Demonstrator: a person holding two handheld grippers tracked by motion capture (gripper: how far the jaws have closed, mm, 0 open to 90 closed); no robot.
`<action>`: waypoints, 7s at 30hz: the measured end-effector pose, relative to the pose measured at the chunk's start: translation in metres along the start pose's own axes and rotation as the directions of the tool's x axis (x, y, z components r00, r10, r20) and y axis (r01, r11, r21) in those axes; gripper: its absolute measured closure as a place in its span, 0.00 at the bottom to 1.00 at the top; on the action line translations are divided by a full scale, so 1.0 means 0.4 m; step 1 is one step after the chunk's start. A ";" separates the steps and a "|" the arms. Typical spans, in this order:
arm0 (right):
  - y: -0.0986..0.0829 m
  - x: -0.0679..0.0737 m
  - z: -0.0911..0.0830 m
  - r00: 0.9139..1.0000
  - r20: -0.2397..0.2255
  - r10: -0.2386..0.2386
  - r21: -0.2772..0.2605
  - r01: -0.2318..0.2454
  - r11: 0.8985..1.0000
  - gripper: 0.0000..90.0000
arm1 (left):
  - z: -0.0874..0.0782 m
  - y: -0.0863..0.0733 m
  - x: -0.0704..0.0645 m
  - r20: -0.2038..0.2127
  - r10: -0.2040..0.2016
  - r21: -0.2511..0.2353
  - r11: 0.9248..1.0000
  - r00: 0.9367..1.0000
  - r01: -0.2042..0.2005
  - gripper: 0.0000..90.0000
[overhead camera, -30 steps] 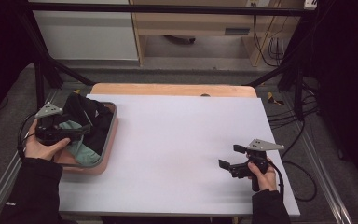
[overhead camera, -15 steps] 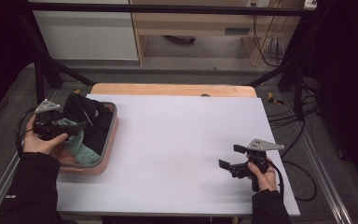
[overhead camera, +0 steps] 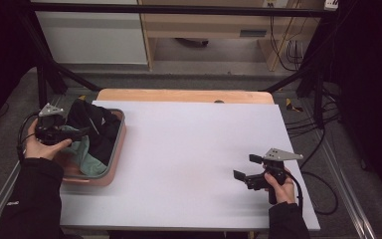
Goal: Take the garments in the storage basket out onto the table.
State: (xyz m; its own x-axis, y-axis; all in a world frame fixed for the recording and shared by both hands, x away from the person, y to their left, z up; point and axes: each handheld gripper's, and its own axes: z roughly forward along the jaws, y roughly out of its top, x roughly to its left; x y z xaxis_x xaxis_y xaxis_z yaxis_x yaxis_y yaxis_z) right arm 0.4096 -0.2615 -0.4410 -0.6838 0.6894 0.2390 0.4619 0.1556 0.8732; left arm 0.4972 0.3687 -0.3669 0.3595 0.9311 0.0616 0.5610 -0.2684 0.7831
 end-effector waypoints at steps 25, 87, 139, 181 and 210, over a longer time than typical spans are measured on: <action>-0.002 -0.002 0.002 1.000 0.003 0.004 0.007 -0.004 1.000 0.03 | 0.085 -0.002 0.027 -0.035 -0.019 0.059 0.998 0.999 0.021 0.03; -0.001 -0.003 0.000 1.000 0.001 0.005 0.004 -0.005 1.000 0.04 | 0.055 -0.001 0.004 -0.023 -0.038 0.104 0.994 0.999 0.040 0.73; -0.001 -0.004 0.001 1.000 0.003 0.009 0.007 -0.009 1.000 0.04 | -0.178 0.081 -0.023 0.074 -0.024 -0.126 0.992 0.997 0.033 0.77; -0.001 -0.004 0.000 1.000 0.003 0.008 0.004 -0.008 1.000 0.04 | -0.245 0.176 -0.182 0.195 0.047 -0.242 0.970 0.980 0.002 0.76; 0.000 -0.004 -0.001 1.000 0.000 0.011 0.001 -0.011 1.000 0.04 | -0.200 0.212 -0.353 0.312 0.087 -0.271 0.962 0.946 0.000 0.76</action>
State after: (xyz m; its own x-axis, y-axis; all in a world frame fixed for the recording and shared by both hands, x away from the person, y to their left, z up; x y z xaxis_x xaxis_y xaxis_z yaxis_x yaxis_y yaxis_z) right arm 0.4103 -0.2629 -0.4413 -0.6785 0.6914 0.2483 0.4699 0.1486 0.8701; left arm 0.4342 0.2341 -0.2595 0.6217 0.7805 -0.0661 0.3377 -0.1909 0.9217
